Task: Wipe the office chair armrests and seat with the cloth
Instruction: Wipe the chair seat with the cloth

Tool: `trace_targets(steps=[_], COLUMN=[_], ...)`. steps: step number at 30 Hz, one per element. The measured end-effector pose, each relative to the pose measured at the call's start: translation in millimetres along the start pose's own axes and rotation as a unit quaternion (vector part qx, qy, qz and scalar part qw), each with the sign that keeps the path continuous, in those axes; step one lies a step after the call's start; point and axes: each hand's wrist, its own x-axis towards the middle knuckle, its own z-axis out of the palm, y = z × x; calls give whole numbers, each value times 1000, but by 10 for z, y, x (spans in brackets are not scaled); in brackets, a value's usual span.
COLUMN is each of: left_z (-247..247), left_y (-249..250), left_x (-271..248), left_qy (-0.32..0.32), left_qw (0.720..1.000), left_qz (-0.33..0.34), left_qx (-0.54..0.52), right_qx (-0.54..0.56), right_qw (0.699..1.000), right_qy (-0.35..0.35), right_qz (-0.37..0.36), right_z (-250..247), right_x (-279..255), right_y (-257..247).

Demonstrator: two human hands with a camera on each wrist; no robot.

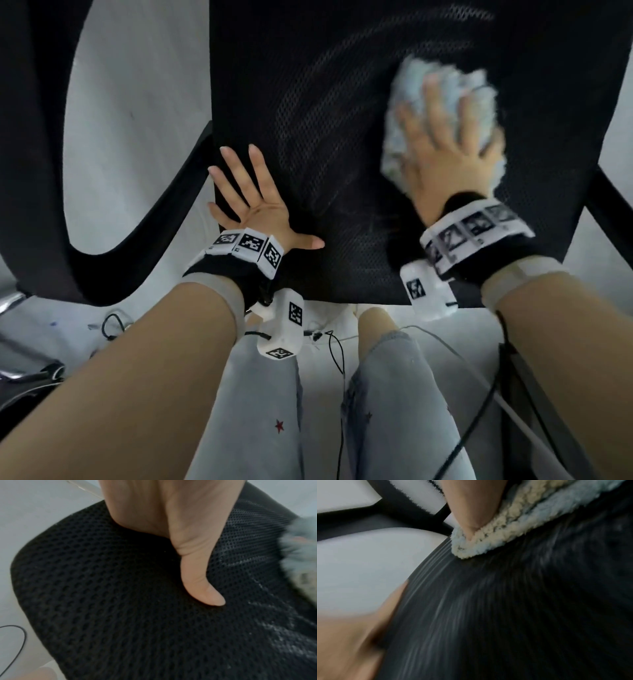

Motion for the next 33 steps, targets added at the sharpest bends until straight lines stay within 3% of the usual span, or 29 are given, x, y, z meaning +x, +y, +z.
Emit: trace_targets(steps=[2,4,6,8,10,12,13,14,15,17,19,20,22,24,26,27,28,30,31,33], left_z=[26,48,58,94,103,90,84,69,48,54,48,50,63,74,88,91,88,87,81,70], left_y=[5,15,20,56,90,81,60,43,26,24,56,63,54,53,35,21,11,-13,-16,2], left_x=[3,19,24,38,30,33,33,31,30,31,9,6,28,54,48,41,33,18,21,24], left_qy=[12,27,35,39,84,65,34,16,18,26,31,34,26,40,52,49,48,51,51,47], left_qw=[1000,999,999,999,995,997,999,1000,1000,999,999,999,999,999,998,999,999,999,999,999], left_qz=[-3,-14,-23,-34,-49,-44,-33,-24,-19,-21,-25,-25,-30,-37,-31,-20,-9,-2,-3,-5], left_qx=[3,11,23,5,-27,-15,-4,6,13,16,17,20,16,5,1,6,16,19,15,18], right_qx=[116,124,101,99,29,-55,-81,-62,-10,74,122,129,95,10,-57,-84,-90,-18,33,92], right_qw=[977,962,984,993,974,960,963,979,995,995,986,989,992,970,947,949,966,999,999,991], right_qy=[37,67,42,-16,-25,-13,-20,-33,-26,29,35,10,-39,-30,-25,-31,-44,-15,13,46], right_qz=[178,233,143,-59,-225,-276,-258,-193,-94,68,106,75,-73,-242,-317,-303,-239,-46,28,83], right_z=[-128,-139,-44,164,317,274,223,182,84,-73,-83,-66,101,251,208,153,93,-111,-160,-178], right_x=[191,232,112,-136,-344,-245,-153,-47,54,179,150,88,-127,-340,-266,-153,-27,224,296,276], right_y=[108,-58,-392,-711,-779,-611,-497,-374,-295,-298,-505,-618,-783,-743,-553,-450,-347,-242,-267,-457])
